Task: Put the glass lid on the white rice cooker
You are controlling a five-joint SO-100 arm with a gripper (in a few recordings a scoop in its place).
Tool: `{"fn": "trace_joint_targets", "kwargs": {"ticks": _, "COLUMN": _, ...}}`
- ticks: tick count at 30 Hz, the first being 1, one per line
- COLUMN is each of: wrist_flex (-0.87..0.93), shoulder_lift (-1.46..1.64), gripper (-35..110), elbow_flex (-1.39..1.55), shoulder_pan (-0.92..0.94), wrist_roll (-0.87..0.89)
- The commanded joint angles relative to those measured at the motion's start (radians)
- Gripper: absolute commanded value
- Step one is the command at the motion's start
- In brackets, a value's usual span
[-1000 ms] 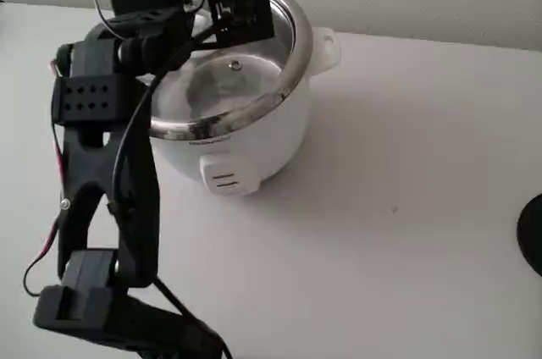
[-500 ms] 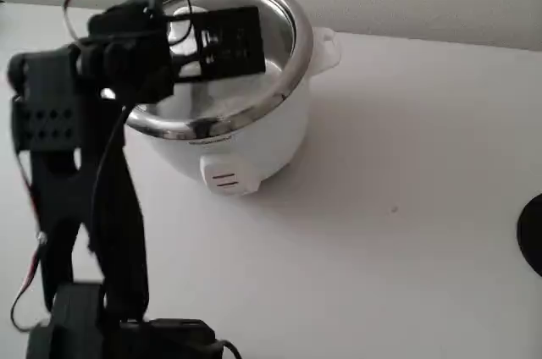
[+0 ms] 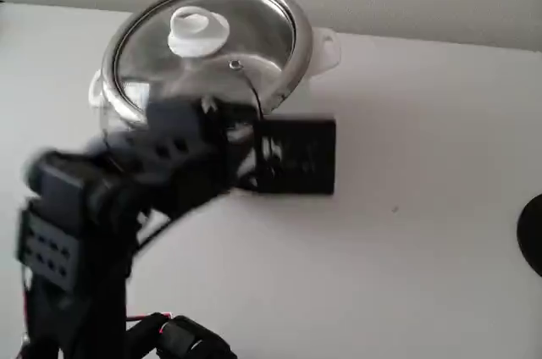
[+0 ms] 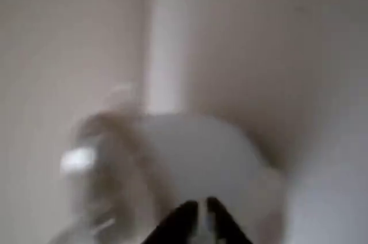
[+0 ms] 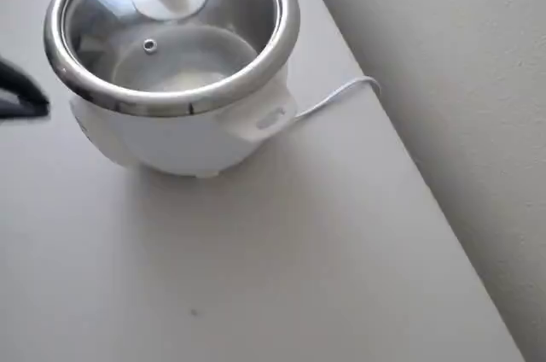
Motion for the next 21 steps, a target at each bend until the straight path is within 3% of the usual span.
{"fn": "trace_joint_targets", "kwargs": {"ticks": 1, "wrist_flex": -0.095, "shoulder_lift": 0.066, "gripper": 0, "elbow_flex": 0.285, "shoulder_pan": -0.014, "wrist_roll": -0.009}}
{"fn": "trace_joint_targets", "kwargs": {"ticks": 7, "wrist_flex": -0.201, "shoulder_lift": 0.344, "gripper": 0, "elbow_flex": 0.692, "shoulder_pan": -0.158, "wrist_roll": -0.009}}
{"fn": "trace_joint_targets", "kwargs": {"ticks": 14, "wrist_flex": -0.048, "shoulder_lift": 0.833, "gripper": 0, "elbow_flex": 0.996, "shoulder_pan": -0.278, "wrist_roll": 0.031}}
{"fn": "trace_joint_targets", "kwargs": {"ticks": 21, "wrist_flex": -0.041, "shoulder_lift": 0.839, "gripper": 0, "elbow_flex": 1.081, "shoulder_pan": -0.209, "wrist_roll": 0.055}}
